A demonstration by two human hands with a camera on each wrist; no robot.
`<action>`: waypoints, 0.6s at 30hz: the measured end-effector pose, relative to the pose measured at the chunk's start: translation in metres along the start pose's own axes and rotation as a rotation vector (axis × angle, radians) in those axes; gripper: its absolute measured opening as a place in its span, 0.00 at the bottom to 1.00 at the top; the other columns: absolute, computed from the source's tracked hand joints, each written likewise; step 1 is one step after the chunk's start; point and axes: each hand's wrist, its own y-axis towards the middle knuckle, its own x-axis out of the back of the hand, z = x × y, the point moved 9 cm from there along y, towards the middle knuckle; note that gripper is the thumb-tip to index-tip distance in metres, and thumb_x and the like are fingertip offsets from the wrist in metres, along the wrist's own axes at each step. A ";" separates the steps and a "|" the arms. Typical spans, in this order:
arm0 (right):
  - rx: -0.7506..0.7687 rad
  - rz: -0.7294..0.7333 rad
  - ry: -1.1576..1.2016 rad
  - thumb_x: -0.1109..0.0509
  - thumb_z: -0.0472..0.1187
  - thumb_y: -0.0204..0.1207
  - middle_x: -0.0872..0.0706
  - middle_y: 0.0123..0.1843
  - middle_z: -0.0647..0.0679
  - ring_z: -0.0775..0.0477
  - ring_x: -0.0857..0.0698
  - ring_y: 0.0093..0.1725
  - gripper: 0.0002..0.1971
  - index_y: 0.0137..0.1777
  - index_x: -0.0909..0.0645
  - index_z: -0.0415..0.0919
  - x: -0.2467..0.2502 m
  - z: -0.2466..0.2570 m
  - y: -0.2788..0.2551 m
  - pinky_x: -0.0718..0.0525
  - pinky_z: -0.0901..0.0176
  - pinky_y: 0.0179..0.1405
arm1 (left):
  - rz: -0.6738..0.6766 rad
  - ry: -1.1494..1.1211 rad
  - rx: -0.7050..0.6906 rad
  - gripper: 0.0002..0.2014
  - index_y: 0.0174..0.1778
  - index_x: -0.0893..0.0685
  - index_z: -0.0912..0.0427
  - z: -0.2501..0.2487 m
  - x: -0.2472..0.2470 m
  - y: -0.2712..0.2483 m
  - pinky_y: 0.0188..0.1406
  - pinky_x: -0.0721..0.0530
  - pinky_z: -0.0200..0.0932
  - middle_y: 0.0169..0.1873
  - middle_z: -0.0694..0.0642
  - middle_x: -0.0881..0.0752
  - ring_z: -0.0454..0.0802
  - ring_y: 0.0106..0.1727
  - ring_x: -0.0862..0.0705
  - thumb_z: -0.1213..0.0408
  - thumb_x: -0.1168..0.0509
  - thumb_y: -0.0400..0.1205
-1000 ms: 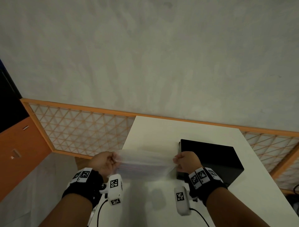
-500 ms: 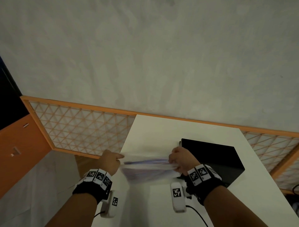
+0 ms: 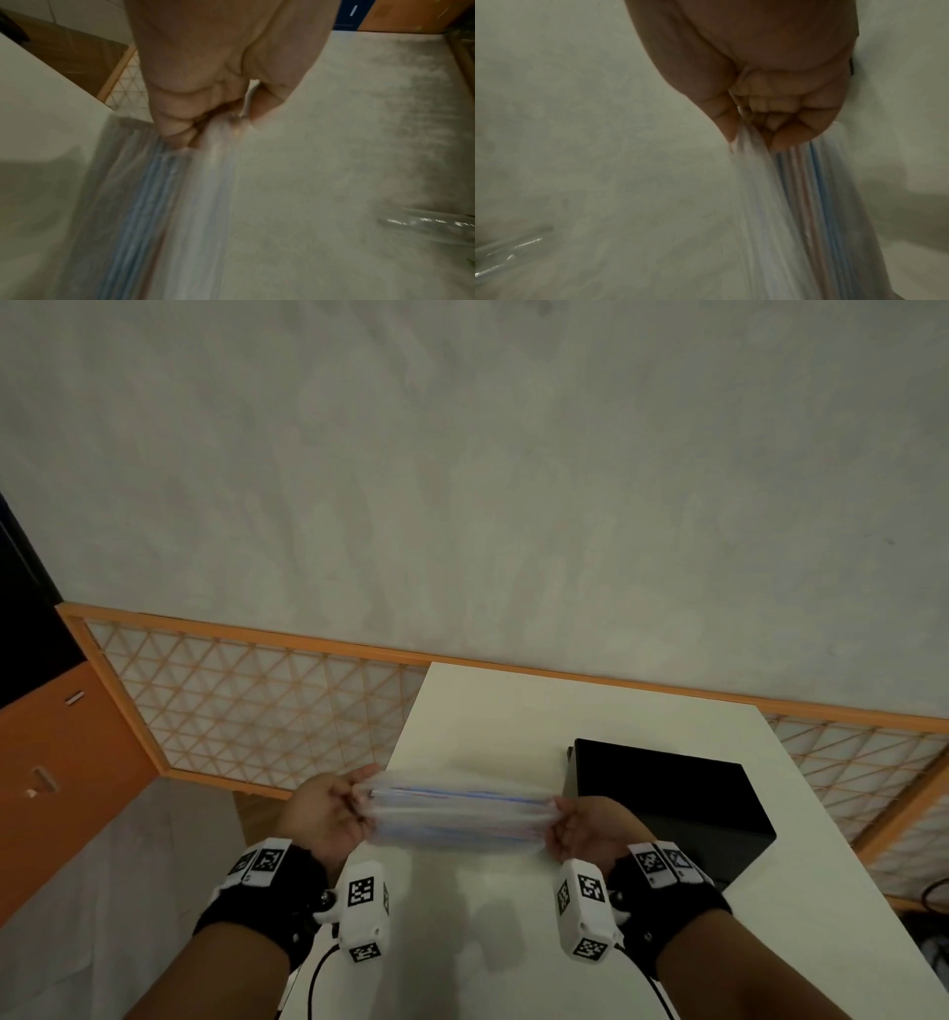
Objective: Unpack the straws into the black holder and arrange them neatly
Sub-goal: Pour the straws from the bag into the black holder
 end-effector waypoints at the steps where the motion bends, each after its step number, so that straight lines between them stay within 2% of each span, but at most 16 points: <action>1: -0.019 -0.018 0.015 0.42 0.30 0.75 0.24 0.23 0.46 0.48 0.27 0.29 0.10 0.35 0.24 0.38 0.002 -0.002 0.003 0.20 0.63 0.22 | 0.017 -0.020 -0.010 0.17 0.56 0.18 0.68 0.000 -0.003 0.000 0.24 0.17 0.35 0.25 0.57 0.20 0.48 0.22 0.23 0.72 0.44 0.73; 2: -0.033 -0.033 0.024 0.42 0.29 0.70 0.27 0.24 0.46 0.48 0.28 0.29 0.08 0.34 0.26 0.39 0.002 -0.003 0.002 0.22 0.62 0.24 | 0.033 -0.037 -0.028 0.18 0.60 0.18 0.67 -0.001 -0.007 0.000 0.28 0.17 0.38 0.27 0.56 0.22 0.47 0.23 0.25 0.70 0.41 0.74; 3: -0.036 -0.040 0.035 0.42 0.30 0.65 0.28 0.27 0.46 0.47 0.29 0.28 0.05 0.34 0.27 0.40 0.002 -0.004 0.001 0.23 0.61 0.26 | 0.049 -0.056 -0.053 0.18 0.61 0.19 0.65 -0.003 -0.010 0.000 0.27 0.18 0.38 0.29 0.56 0.23 0.46 0.23 0.26 0.70 0.39 0.75; 5: -0.054 -0.029 0.068 0.37 0.36 0.64 0.27 0.31 0.44 0.46 0.30 0.28 0.03 0.37 0.28 0.40 -0.003 -0.007 -0.006 0.26 0.60 0.29 | 0.082 -0.108 -0.121 0.10 0.54 0.19 0.61 -0.009 -0.020 -0.002 0.17 0.23 0.32 0.33 0.55 0.22 0.43 0.18 0.29 0.72 0.39 0.79; 7: -0.080 0.018 0.069 0.32 0.50 0.69 0.24 0.31 0.42 0.45 0.28 0.26 0.15 0.38 0.23 0.36 -0.009 -0.013 -0.014 0.30 0.59 0.29 | 0.121 -0.157 -0.172 0.05 0.45 0.20 0.60 -0.017 -0.032 -0.011 0.12 0.27 0.29 0.32 0.55 0.20 0.42 0.15 0.30 0.72 0.39 0.80; 8: -0.082 0.042 0.041 0.31 0.56 0.70 0.22 0.29 0.42 0.44 0.26 0.24 0.21 0.37 0.20 0.34 -0.013 -0.015 -0.019 0.29 0.59 0.27 | 0.148 -0.165 -0.188 0.04 0.41 0.20 0.59 -0.021 -0.038 -0.015 0.12 0.28 0.29 0.28 0.53 0.20 0.41 0.14 0.31 0.71 0.38 0.79; 10: -0.067 0.058 -0.063 0.30 0.63 0.67 0.20 0.26 0.44 0.46 0.24 0.21 0.25 0.35 0.17 0.37 -0.020 -0.020 -0.027 0.27 0.62 0.22 | 0.175 -0.169 -0.200 0.04 0.37 0.19 0.58 -0.027 -0.045 -0.020 0.18 0.25 0.31 0.18 0.49 0.23 0.40 0.14 0.32 0.68 0.35 0.78; 12: -0.067 0.039 -0.140 0.29 0.66 0.65 0.21 0.23 0.47 0.49 0.23 0.19 0.25 0.33 0.19 0.41 -0.022 -0.027 -0.029 0.27 0.66 0.19 | 0.159 -0.175 -0.207 0.11 0.27 0.20 0.55 -0.032 -0.049 -0.019 0.27 0.27 0.34 0.17 0.48 0.26 0.41 0.18 0.34 0.67 0.34 0.76; 14: -0.083 0.035 -0.159 0.27 0.68 0.61 0.19 0.25 0.47 0.51 0.22 0.19 0.26 0.33 0.18 0.42 -0.020 -0.033 -0.026 0.26 0.68 0.17 | 0.146 -0.154 -0.248 0.16 0.21 0.21 0.53 -0.038 -0.055 -0.018 0.25 0.29 0.32 0.17 0.47 0.27 0.40 0.18 0.35 0.68 0.34 0.77; 16: -0.082 0.031 -0.188 0.23 0.69 0.53 0.19 0.29 0.48 0.52 0.22 0.22 0.28 0.37 0.18 0.44 -0.016 -0.031 -0.024 0.28 0.68 0.18 | 0.119 -0.112 -0.287 0.16 0.23 0.22 0.53 -0.045 -0.066 -0.018 0.21 0.31 0.31 0.17 0.46 0.27 0.40 0.17 0.35 0.69 0.35 0.77; 18: -0.071 0.018 -0.219 0.19 0.68 0.45 0.20 0.28 0.50 0.53 0.23 0.23 0.30 0.38 0.18 0.46 -0.010 -0.022 -0.022 0.30 0.68 0.18 | 0.105 -0.019 -0.306 0.14 0.25 0.19 0.54 -0.048 -0.079 -0.015 0.24 0.32 0.32 0.17 0.46 0.29 0.39 0.16 0.35 0.69 0.34 0.78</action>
